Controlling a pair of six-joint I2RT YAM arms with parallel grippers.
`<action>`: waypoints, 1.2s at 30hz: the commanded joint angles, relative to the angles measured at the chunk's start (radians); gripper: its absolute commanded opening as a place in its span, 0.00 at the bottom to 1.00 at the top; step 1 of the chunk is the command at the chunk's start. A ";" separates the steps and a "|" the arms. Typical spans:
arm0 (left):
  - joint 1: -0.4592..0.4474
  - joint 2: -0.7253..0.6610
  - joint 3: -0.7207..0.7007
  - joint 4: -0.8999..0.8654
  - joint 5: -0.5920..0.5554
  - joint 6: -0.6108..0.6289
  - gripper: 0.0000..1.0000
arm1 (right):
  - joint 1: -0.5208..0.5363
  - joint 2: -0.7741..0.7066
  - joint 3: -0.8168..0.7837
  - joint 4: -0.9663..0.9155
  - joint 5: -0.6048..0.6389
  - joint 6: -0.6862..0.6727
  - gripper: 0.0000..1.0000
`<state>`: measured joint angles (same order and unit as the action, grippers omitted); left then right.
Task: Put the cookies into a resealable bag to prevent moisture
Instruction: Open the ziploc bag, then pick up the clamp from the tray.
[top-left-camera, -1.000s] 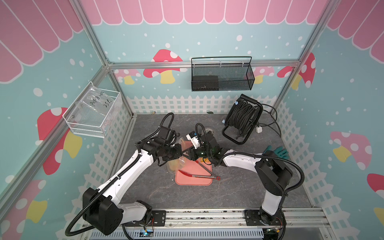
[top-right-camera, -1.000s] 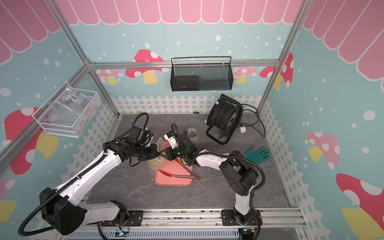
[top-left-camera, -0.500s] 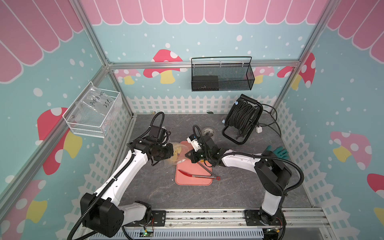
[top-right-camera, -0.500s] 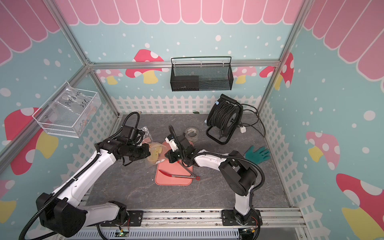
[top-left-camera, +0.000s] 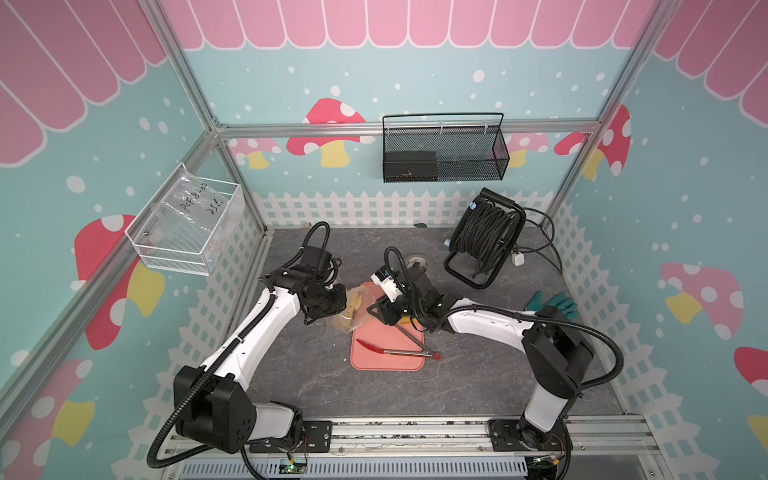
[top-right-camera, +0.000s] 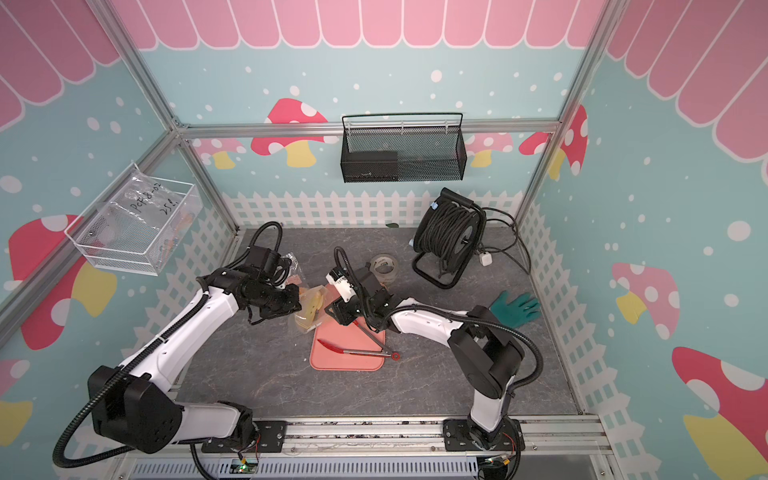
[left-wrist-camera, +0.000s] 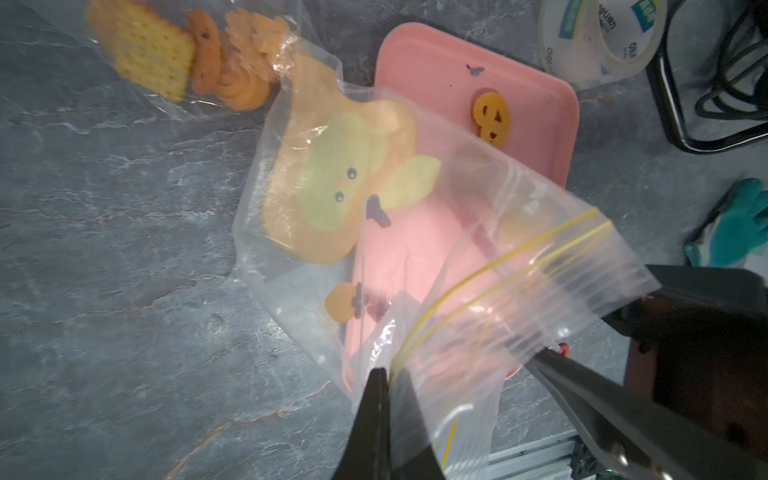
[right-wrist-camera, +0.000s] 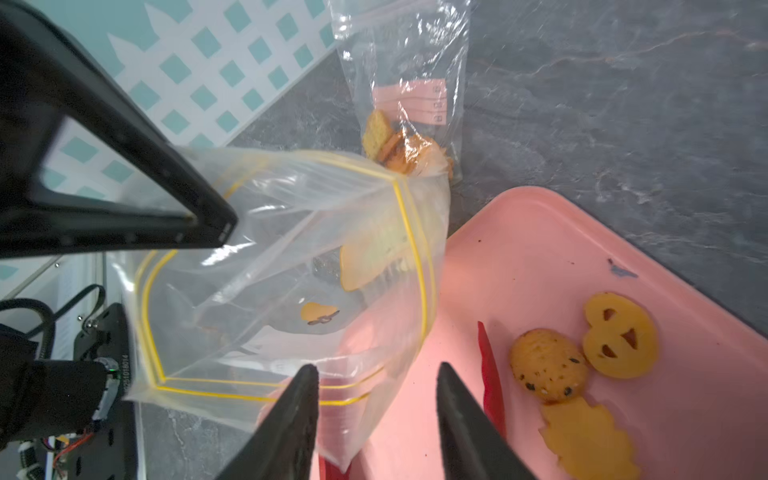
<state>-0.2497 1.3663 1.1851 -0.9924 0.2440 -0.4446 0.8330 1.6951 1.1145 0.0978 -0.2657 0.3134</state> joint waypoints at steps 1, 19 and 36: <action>0.011 0.022 -0.007 0.040 0.061 -0.025 0.00 | 0.003 -0.143 -0.092 0.030 0.066 -0.151 0.62; 0.050 0.071 0.042 0.026 0.143 -0.005 0.00 | -0.003 -0.308 -0.606 0.321 0.068 -0.464 0.99; 0.056 0.062 0.007 0.017 0.167 -0.002 0.00 | -0.005 -0.029 -0.516 0.351 -0.020 -0.471 0.93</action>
<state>-0.2001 1.4414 1.2003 -0.9680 0.3935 -0.4622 0.8307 1.6306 0.5701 0.4213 -0.2508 -0.1635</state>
